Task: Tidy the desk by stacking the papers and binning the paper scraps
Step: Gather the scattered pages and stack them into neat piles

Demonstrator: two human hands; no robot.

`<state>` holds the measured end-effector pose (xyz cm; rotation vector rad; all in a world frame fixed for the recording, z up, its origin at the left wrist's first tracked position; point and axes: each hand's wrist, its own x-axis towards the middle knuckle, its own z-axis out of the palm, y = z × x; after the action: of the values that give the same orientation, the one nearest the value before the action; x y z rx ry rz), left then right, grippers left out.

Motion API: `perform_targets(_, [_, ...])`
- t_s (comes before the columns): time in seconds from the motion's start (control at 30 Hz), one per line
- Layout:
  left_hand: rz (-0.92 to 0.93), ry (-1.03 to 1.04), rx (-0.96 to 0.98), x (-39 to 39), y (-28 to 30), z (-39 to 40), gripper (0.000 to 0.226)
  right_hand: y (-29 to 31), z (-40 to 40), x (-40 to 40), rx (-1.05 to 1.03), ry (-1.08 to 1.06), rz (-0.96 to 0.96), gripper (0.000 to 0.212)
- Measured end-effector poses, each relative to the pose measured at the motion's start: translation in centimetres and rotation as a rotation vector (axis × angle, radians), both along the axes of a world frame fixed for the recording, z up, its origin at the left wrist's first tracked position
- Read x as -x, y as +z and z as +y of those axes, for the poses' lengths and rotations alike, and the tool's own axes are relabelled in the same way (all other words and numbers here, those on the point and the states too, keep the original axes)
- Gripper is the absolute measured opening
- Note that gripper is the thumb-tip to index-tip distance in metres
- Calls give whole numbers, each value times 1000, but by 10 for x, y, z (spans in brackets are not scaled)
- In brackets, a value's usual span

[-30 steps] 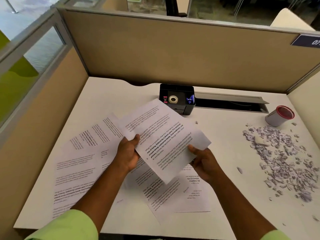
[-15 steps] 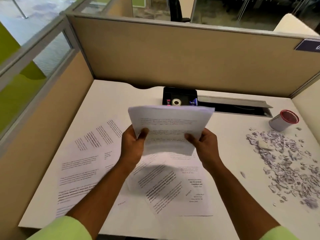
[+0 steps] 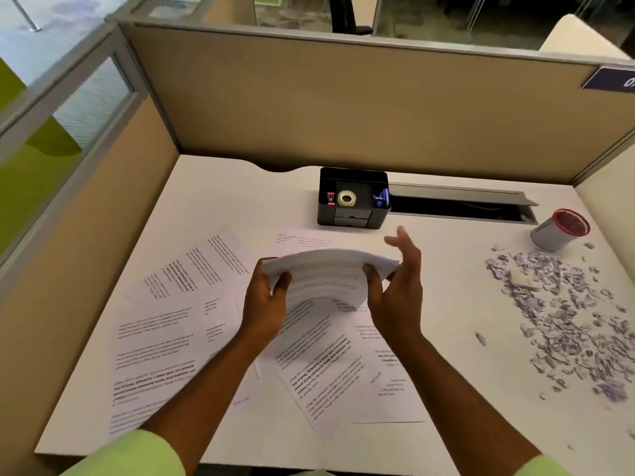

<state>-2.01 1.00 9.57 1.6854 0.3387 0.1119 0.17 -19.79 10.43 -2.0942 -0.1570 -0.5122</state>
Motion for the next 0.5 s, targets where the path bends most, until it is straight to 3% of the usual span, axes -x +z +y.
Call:
perform_targets(0.1, [28,2,-22,-5,-2,1,35,7,-2,-3,371,69,-124,64])
perform_targets(0.33, [71,-10,-66,-14,-7,2,40,8,-1,-12,450,27,-157,76])
perform_targets(0.43, [91,10,-64,-17,-11,2,38,-3,2,-20,66,4,-43,77])
perform_targets(0.5, [89,0,-89,-19,-14,2,35,-16,0,-25,-278,46,217,75])
